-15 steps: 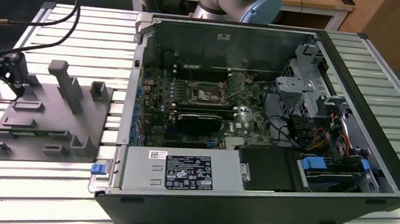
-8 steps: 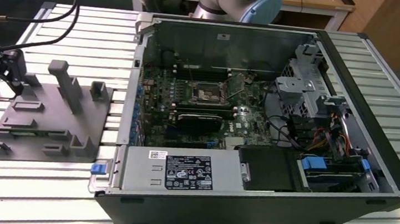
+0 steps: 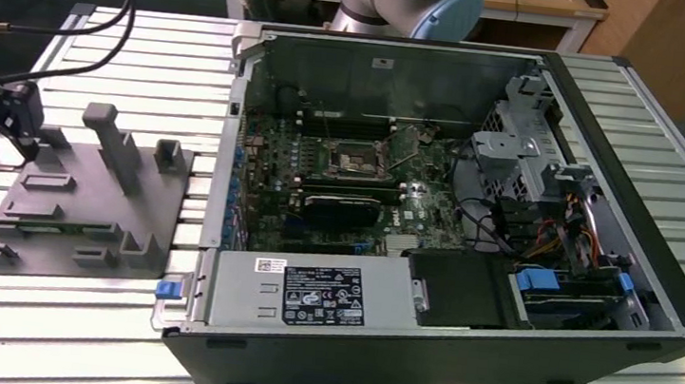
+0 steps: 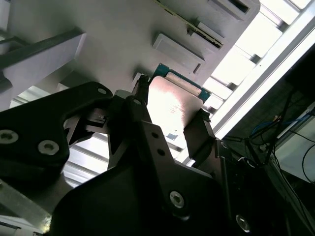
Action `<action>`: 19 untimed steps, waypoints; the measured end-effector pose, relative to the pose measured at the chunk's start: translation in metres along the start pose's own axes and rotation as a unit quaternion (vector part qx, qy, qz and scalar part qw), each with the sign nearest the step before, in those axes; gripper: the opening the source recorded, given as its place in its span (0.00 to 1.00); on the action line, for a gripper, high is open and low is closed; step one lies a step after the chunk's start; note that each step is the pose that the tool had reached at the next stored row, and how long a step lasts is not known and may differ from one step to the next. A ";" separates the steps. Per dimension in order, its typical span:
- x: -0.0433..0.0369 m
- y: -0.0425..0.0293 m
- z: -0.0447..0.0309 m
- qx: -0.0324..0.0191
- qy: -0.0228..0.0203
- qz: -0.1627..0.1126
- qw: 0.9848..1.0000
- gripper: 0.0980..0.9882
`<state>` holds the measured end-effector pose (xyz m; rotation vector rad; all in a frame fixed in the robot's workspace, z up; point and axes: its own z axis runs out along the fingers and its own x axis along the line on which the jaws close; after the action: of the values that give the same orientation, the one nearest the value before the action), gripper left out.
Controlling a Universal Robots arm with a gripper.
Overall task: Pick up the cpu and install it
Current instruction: 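Pick up the cpu and move it towards the insertion slot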
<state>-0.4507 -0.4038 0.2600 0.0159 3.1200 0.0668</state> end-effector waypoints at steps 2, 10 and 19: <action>0.0000 0.0001 -0.0009 0.000 0.000 0.000 1.000 0.49; -0.0001 0.0002 -0.0048 0.000 0.000 0.000 1.000 0.49; -0.0002 0.0005 -0.0101 0.000 0.000 0.000 1.000 0.49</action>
<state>-0.4507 -0.4038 0.2701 0.0159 3.1200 0.0668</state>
